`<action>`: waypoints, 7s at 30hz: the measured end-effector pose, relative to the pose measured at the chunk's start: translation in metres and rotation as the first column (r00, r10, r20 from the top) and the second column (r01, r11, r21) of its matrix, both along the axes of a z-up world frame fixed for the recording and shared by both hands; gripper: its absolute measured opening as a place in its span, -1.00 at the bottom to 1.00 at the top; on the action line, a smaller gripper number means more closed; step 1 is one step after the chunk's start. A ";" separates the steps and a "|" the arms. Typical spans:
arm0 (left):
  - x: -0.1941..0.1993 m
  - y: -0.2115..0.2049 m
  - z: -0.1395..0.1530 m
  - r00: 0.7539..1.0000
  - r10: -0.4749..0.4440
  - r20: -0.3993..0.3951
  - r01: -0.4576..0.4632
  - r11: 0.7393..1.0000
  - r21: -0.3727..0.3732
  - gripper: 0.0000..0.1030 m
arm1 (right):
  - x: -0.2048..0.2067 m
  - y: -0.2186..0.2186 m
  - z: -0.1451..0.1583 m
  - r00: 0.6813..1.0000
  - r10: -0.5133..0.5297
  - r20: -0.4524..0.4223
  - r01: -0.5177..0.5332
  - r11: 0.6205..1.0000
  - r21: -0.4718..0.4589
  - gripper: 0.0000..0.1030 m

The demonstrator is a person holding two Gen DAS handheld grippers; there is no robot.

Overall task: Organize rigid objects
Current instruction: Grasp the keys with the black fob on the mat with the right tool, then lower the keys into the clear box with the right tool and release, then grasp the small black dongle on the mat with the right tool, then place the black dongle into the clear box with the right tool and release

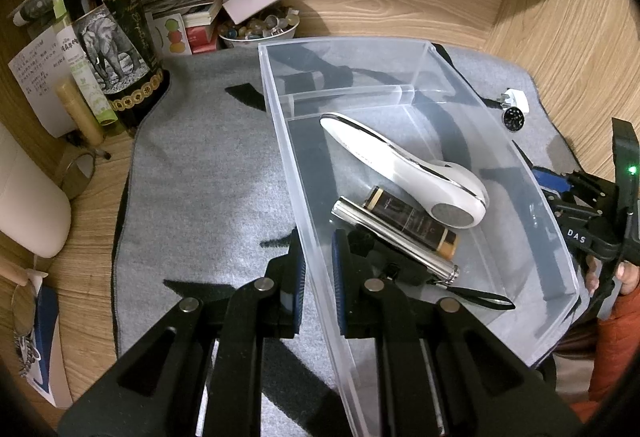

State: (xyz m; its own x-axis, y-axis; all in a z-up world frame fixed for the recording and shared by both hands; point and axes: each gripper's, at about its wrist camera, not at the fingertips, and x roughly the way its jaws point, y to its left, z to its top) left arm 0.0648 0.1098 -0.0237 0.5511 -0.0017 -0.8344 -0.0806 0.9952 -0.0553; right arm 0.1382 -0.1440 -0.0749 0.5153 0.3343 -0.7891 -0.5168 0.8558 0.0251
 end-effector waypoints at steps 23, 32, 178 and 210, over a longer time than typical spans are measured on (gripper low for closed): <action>-0.001 -0.001 -0.001 1.000 -0.002 -0.002 0.002 1.000 -0.005 -0.76 | -0.016 -0.010 0.054 0.993 -0.021 0.112 0.005 0.991 0.137 -0.60; -0.001 -0.001 -0.001 1.000 -0.002 0.001 0.002 1.000 -0.010 -0.76 | -0.026 0.005 0.102 0.973 0.007 0.230 -0.053 0.980 0.194 -0.60; -0.002 0.000 -0.002 1.000 -0.005 0.009 0.006 1.000 -0.023 -0.76 | -0.044 0.150 0.070 0.898 0.421 0.123 -0.422 0.906 -0.022 -0.53; -0.003 0.002 -0.002 1.000 -0.004 0.009 0.004 1.000 -0.025 -0.76 | -0.024 0.077 0.118 0.944 0.203 0.259 -0.221 0.974 0.042 0.18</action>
State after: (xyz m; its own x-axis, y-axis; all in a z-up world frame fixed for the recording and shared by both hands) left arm 0.0614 0.1122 -0.0258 0.5589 -0.0245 -0.8289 -0.0758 0.9939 -0.0805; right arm 0.1143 -0.0668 0.0434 0.6055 0.5068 -0.6136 -0.6832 0.7265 -0.0741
